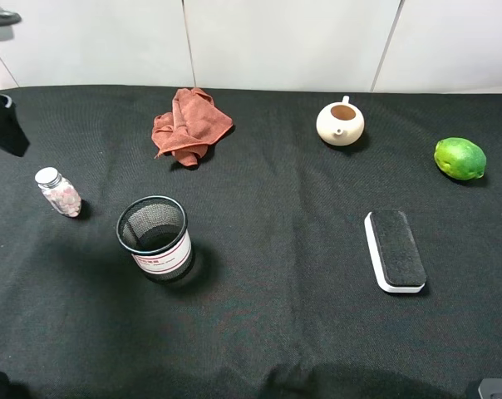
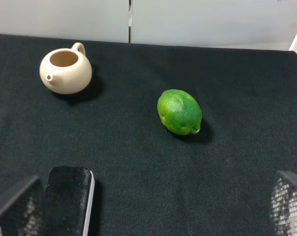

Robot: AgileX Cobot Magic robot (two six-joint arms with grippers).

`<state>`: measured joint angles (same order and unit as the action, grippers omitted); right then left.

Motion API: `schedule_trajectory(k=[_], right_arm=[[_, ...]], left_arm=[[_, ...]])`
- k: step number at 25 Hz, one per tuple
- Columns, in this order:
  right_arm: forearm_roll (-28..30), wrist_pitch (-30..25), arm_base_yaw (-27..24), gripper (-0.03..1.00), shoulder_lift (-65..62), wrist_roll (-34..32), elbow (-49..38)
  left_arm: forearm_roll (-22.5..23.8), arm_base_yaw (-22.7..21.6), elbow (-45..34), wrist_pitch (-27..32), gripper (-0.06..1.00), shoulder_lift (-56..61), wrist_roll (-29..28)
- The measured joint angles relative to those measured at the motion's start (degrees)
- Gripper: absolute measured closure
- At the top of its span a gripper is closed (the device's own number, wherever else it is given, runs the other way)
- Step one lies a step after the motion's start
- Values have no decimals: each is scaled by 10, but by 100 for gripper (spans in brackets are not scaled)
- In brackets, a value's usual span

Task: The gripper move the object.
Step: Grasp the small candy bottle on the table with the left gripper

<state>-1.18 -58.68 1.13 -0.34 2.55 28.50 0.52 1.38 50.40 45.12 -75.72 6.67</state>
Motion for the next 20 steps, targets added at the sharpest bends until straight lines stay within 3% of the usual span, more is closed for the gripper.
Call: schedule_trajectory(k=[20], right_arm=[[0,0,0,27,0,0,0]], left_arm=[[-30,0,0,-80,-5,-170,19]])
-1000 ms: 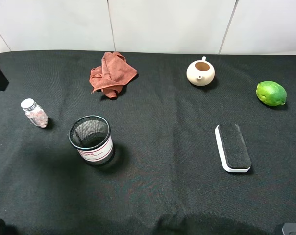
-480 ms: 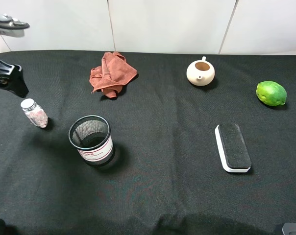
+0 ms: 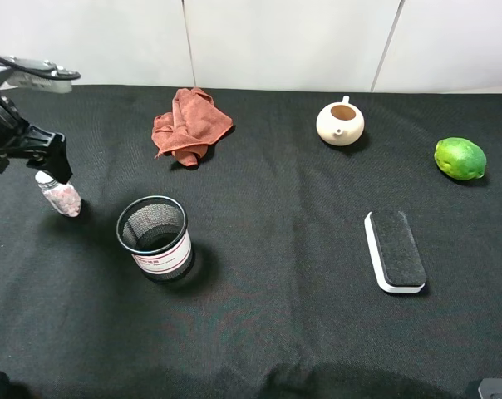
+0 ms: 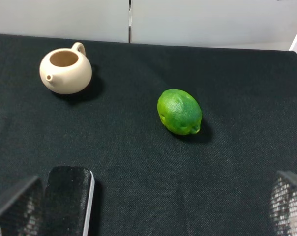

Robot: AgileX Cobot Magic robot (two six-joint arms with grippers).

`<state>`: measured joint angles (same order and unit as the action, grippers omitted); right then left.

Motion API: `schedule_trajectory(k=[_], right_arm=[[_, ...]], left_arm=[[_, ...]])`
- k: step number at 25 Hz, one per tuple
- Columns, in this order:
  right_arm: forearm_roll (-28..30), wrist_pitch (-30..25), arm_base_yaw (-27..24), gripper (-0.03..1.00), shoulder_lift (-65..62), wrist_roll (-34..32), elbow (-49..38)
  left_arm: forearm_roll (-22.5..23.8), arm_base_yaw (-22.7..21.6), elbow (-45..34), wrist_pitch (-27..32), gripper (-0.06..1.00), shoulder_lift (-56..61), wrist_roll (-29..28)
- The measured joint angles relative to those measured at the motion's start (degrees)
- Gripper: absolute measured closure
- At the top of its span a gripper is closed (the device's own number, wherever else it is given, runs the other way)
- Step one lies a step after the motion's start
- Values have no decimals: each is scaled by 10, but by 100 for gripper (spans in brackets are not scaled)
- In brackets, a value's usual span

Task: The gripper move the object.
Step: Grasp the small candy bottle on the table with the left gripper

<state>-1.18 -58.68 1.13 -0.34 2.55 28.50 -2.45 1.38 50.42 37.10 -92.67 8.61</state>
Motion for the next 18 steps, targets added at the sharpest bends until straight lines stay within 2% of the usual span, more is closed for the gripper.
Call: schedule_trajectory(k=[8,18], right_arm=[[0,0,0,27,0,0,0],[0,0,0,27,0,0,0]], left_arm=[[0,0,0,-23,-5,-58,2],[-26,0,0,-59,-5,-110,14]])
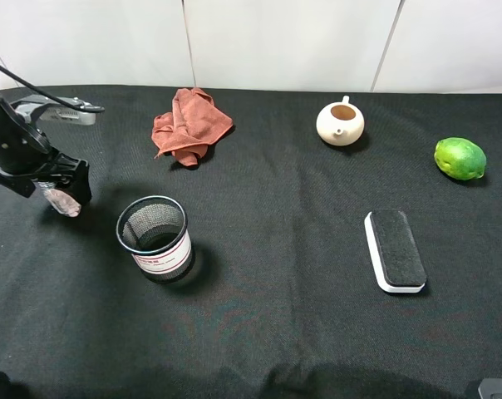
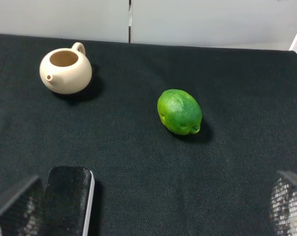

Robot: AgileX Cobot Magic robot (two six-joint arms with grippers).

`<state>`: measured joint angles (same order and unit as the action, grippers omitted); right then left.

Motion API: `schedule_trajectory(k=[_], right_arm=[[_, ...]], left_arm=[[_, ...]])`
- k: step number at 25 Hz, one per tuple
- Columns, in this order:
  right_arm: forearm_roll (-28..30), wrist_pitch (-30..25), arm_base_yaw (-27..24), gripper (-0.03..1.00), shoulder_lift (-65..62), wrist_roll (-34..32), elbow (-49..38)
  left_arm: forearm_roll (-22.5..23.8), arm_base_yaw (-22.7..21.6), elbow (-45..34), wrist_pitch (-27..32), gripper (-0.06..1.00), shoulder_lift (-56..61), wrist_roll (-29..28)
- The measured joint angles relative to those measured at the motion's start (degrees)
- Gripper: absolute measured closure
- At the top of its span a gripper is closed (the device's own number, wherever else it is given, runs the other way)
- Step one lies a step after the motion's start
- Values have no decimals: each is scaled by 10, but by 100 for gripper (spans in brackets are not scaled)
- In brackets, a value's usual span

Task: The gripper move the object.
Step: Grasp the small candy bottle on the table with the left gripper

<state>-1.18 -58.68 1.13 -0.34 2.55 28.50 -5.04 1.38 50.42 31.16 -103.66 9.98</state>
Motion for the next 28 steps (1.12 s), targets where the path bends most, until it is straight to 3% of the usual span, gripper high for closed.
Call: schedule_trajectory(k=[14,19,25,28], right_arm=[[0,0,0,27,0,0,0],[0,0,0,27,0,0,0],[0,0,0,27,0,0,0],[0,0,0,27,0,0,0]], left_arm=[[-19,0,0,-25,-1,-43,2],[-21,0,0,-24,12,-43,2],[-21,0,0,-24,41,-43,2],[-21,0,0,-24,43,-43,2]])
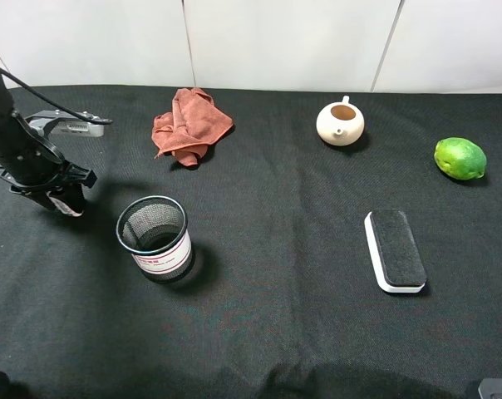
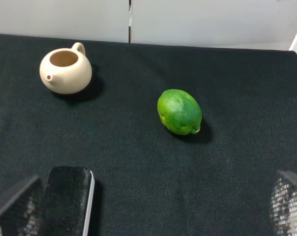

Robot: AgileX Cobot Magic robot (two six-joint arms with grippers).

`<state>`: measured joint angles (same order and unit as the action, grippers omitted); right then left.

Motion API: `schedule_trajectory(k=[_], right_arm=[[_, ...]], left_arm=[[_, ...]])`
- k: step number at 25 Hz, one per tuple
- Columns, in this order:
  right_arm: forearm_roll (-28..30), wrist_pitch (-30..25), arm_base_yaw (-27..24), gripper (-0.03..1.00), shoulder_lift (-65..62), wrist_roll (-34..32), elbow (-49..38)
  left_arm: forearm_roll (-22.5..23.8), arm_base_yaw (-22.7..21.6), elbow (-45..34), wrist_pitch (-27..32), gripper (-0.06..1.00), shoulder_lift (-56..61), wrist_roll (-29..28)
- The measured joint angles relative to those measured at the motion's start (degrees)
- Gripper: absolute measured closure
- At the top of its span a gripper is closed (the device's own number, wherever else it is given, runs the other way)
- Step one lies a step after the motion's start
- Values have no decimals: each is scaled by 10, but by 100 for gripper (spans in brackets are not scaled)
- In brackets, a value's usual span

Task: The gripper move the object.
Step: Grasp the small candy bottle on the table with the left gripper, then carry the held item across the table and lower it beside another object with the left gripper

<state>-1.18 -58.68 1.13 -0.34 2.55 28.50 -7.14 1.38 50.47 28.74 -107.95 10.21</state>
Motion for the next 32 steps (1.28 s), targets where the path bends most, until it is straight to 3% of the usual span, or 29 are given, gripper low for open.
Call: schedule_trajectory(k=[19,32], right_arm=[[0,0,0,27,0,0,0],[0,0,0,27,0,0,0]], left_arm=[[0,0,0,1,43,0,-1],[0,0,0,58,43,32,-1]])
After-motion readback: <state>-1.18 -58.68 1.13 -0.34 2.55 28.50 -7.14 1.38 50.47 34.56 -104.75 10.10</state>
